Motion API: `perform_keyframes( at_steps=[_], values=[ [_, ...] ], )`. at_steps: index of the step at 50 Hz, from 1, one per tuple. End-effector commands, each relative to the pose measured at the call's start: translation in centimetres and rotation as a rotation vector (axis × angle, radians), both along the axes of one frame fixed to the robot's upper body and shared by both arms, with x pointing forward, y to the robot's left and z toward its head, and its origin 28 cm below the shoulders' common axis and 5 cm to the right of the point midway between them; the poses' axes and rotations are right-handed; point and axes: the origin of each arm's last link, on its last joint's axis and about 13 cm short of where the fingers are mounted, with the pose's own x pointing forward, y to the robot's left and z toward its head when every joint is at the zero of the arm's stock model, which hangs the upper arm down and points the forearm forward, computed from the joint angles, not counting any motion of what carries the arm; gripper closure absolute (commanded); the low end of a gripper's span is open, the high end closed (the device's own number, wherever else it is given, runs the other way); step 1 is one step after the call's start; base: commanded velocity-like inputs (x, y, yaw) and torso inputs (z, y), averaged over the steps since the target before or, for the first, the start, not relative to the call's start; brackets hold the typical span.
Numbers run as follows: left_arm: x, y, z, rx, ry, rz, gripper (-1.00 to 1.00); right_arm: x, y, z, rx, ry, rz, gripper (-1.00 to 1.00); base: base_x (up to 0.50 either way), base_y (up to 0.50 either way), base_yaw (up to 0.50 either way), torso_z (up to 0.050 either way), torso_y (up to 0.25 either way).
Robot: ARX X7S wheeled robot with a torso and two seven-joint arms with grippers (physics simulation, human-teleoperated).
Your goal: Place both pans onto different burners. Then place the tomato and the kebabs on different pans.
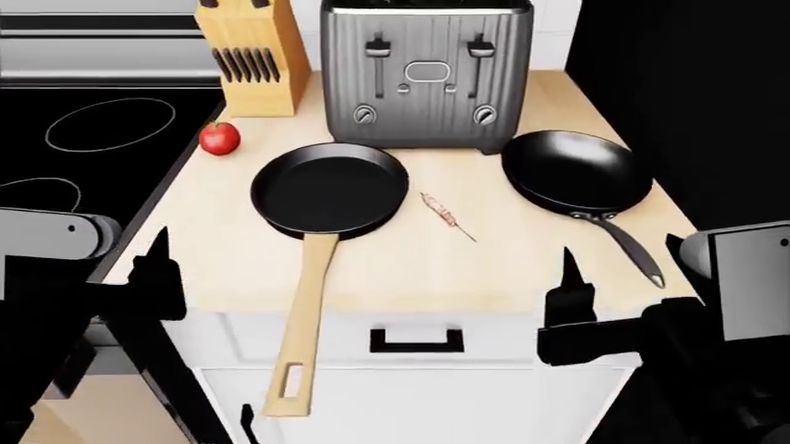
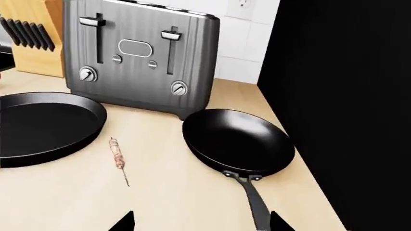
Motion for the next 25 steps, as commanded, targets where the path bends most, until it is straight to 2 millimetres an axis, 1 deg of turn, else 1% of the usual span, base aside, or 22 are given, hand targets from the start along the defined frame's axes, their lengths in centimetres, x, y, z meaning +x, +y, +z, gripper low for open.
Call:
perform_keyframes(
  at_steps=[1,10,16,18,21,24,25],
  values=[
    [0.0,0.0,0.0,0.0,0.0,-0.001,-1.0,0.1,0.0,-0.1,0.009,0.0,0.001,-1.0,0.5,-0.19,0.0,0.0,0.0],
    [-0.1,0.0,0.0,0.004,0.002,-0.005,-1.0,0.1,0.1,0.1,0.003,-0.007,-0.002,-1.0,0.49,-0.17,0.0,0.0,0.001],
    [-0.1,0.0,-0.1,0.003,0.003,-0.003,-1.0,0.1,0.2,0.8,0.01,-0.012,-0.017,-1.0,0.02,0.0,0.0,0.0,0.0],
    [-0.1,0.0,-0.1,0.003,0.003,-0.002,-1.0,0.0,0.3,1.4,0.014,-0.009,-0.018,-1.0,0.0,0.0,0.0,0.0,0.0],
    [-0.1,0.0,0.0,0.004,0.002,-0.002,-1.0,-0.2,0.3,3.5,-0.007,0.027,-0.034,-1.0,0.0,0.0,0.0,0.0,0.0],
    [-0.1,0.0,0.0,0.005,0.0,-0.003,-1.0,-0.3,0.0,6.7,-0.052,0.08,-0.108,-1.0,0.0,0.0,0.0,0.0,0.0],
    [-0.2,0.0,0.1,0.005,0.0,-0.002,-1.0,-0.4,0.0,7.6,-0.065,0.121,-0.116,-1.0,0.0,0.0,0.0,0.0,0.0]
  ],
)
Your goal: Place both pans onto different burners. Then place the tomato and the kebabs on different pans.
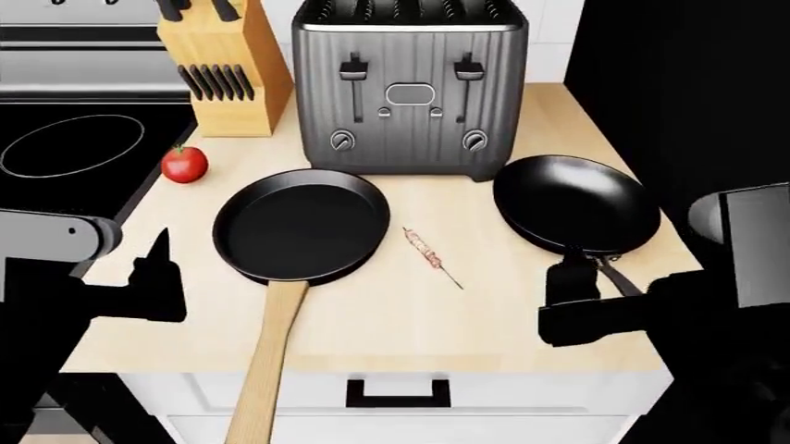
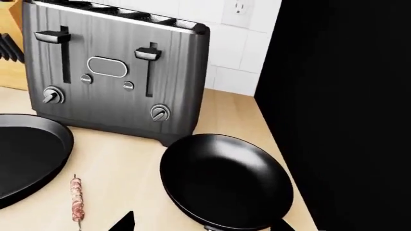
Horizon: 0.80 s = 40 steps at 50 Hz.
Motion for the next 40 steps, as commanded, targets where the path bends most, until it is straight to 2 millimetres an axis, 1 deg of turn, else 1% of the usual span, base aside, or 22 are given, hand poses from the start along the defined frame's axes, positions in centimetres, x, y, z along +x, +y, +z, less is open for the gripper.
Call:
perform_keyframes(
  at_steps=[1,2,4,7,10,13,19,27,34,40],
  values=[
    [-0.1,0.0,0.1,0.003,-0.002,0.002,-1.0,-0.5,-0.2,6.2,-0.076,0.169,-0.113,-1.0,0.0,0.0,0.0,0.0,0.0],
    [-0.1,0.0,0.2,0.004,-0.003,0.002,-1.0,-0.6,0.1,7.0,-0.11,0.21,-0.108,-1.0,0.0,0.0,0.0,0.0,0.0],
    [-0.2,0.0,0.3,0.004,-0.003,0.003,-1.0,-1.0,0.2,9.2,-0.128,0.258,-0.106,-1.0,0.0,0.0,0.0,0.0,0.0],
    [-0.2,-0.1,0.4,0.005,-0.005,0.003,-1.0,-1.1,0.5,11.4,-0.097,0.336,-0.121,-1.0,0.0,0.0,0.0,0.0,0.0],
    [-0.3,-0.1,0.5,0.005,-0.005,0.003,-1.0,-1.1,0.6,12.7,-0.066,0.377,-0.147,-1.0,0.0,0.0,0.0,0.0,0.0],
    [-0.3,0.0,0.5,0.005,-0.006,0.005,-1.0,-0.9,0.5,13.2,-0.057,0.399,-0.167,-1.0,0.0,0.0,0.0,0.0,0.0],
    [-0.2,0.0,0.5,0.007,-0.006,0.003,-1.0,-0.5,0.1,13.0,0.016,0.475,-0.188,-1.0,0.0,0.0,0.0,0.0,0.0],
    [-0.2,0.0,0.4,0.006,-0.007,0.003,-1.0,0.4,0.0,11.2,0.18,0.555,-0.214,-1.0,0.0,0.0,0.0,0.0,0.0],
    [-0.2,0.0,0.3,0.003,-0.005,0.006,-1.0,1.2,-0.1,9.7,0.189,0.632,-0.224,-1.0,0.0,0.0,0.0,0.0,0.0],
    [-0.1,0.0,0.1,0.006,0.0,0.002,-1.0,2.7,-0.1,8.4,0.176,0.663,-0.237,-1.0,0.0,0.0,0.0,0.0,0.0]
  ],
)
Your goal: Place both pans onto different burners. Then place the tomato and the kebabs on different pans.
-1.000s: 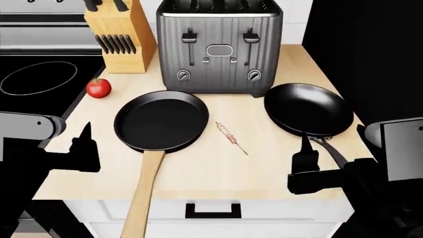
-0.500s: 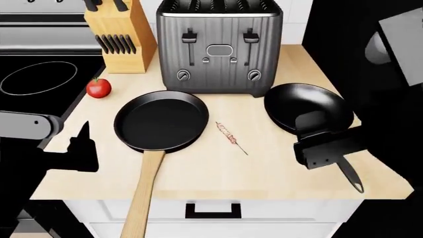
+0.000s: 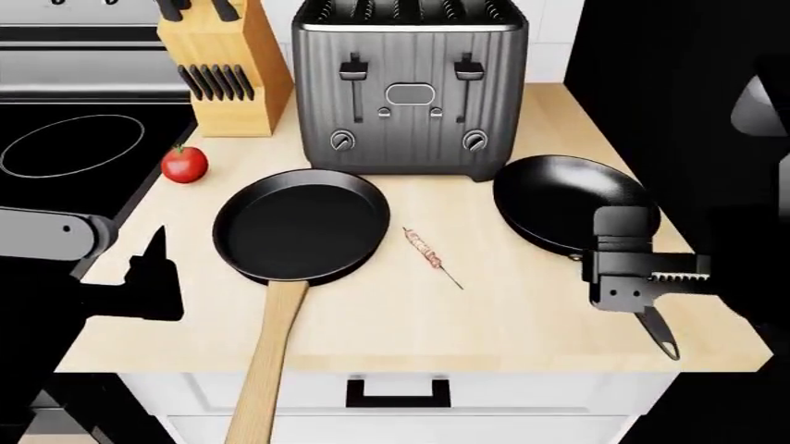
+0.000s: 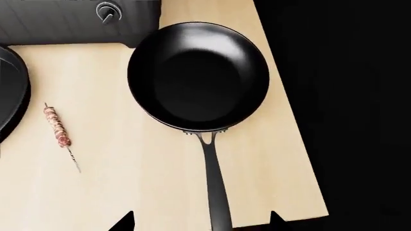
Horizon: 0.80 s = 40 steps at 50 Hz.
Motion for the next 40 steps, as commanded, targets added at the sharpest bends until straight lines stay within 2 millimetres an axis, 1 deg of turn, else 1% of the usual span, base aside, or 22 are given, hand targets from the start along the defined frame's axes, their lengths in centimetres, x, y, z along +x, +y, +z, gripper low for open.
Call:
perform_keyframes(
  at_steps=[1,9,18,26,31,40],
  values=[
    [0.1,0.0,-0.3,0.002,0.006,-0.002,-1.0,1.9,-0.2,-2.0,0.029,0.094,-0.052,-1.0,0.0,0.0,0.0,0.0,0.0],
    [0.1,0.0,-0.3,0.002,0.007,-0.003,-1.0,3.5,-0.4,-3.7,0.011,0.138,-0.088,-1.0,0.0,0.0,0.0,0.0,0.0],
    [0.2,0.0,-0.6,0.001,0.013,-0.006,-1.0,6.0,-0.3,-4.9,0.025,0.146,-0.093,-1.0,0.0,0.0,0.0,0.0,0.0],
    [0.2,0.1,-0.6,0.002,0.015,-0.004,-1.0,7.7,-0.4,-7.0,0.045,0.183,-0.1,-1.0,0.0,0.0,0.0,0.0,0.0],
    [0.2,0.0,-0.5,0.003,0.015,-0.003,-1.0,8.0,-0.7,-8.2,0.043,0.217,-0.114,-1.0,0.0,0.0,0.0,0.0,0.0],
    [0.3,-0.1,-0.5,0.006,0.016,-0.005,-1.0,7.0,-1.4,-9.4,0.039,0.287,-0.14,-1.0,0.0,0.0,0.0,0.0,0.0]
  ],
)
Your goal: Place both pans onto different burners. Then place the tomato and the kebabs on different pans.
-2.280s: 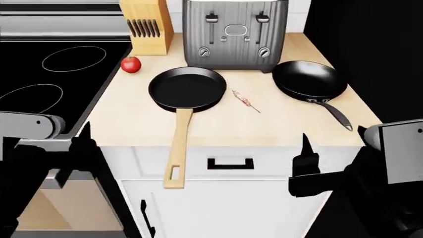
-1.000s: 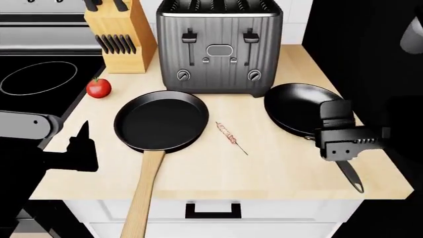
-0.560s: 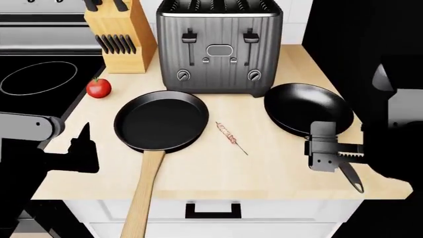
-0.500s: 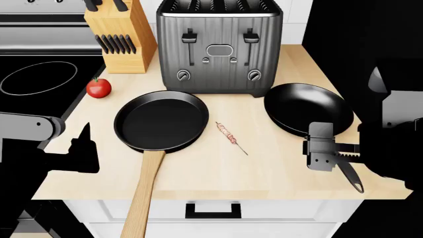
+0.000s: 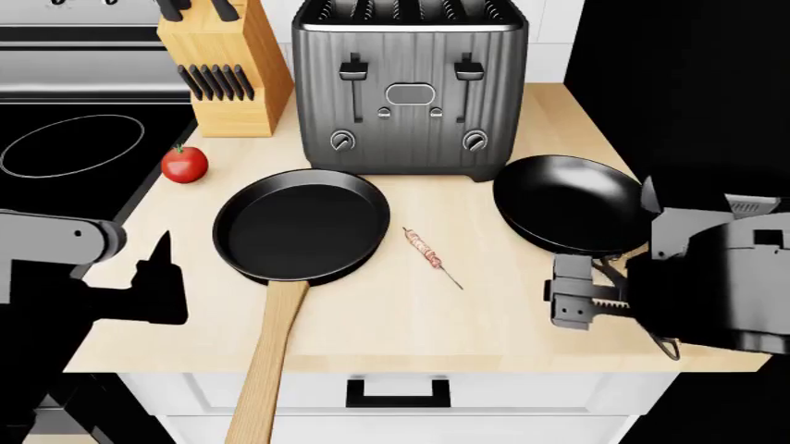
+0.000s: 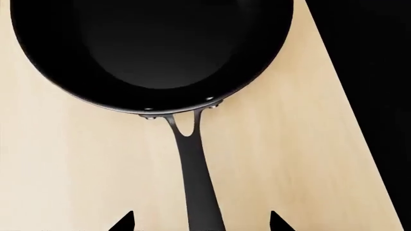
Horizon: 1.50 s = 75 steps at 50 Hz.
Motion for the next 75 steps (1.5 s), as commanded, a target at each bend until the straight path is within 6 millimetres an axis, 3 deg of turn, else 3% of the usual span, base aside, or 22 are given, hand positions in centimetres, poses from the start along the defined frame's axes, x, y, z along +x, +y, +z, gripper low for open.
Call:
perform_keyframes(
  at_steps=[1,22,23,50,75],
  values=[
    [0.0,-0.1,0.1,0.002,0.001,-0.001,-1.0,-0.2,-0.7,-2.0,0.001,0.078,-0.02,-1.0,0.0,0.0,0.0,0.0,0.0],
    [0.0,-0.2,0.0,0.006,0.001,-0.002,-1.0,-0.3,-1.1,-4.8,-0.052,0.126,0.08,-1.0,0.0,0.0,0.0,-0.001,0.0],
    [0.0,-0.2,-0.1,0.006,0.001,-0.001,-1.0,-0.3,-1.2,-4.8,-0.076,0.127,0.086,1.0,0.0,0.0,0.0,0.0,0.0],
    [0.0,-0.2,0.1,0.005,0.0,0.004,-1.0,-1.8,-1.6,-4.1,-0.063,0.126,0.033,1.0,0.0,0.0,0.0,-0.001,0.0],
    [-0.1,-0.3,0.2,0.009,0.001,0.007,-1.0,-3.6,-2.0,-1.5,-0.031,0.014,0.031,1.0,0.0,0.0,0.0,0.0,0.0]
  ],
)
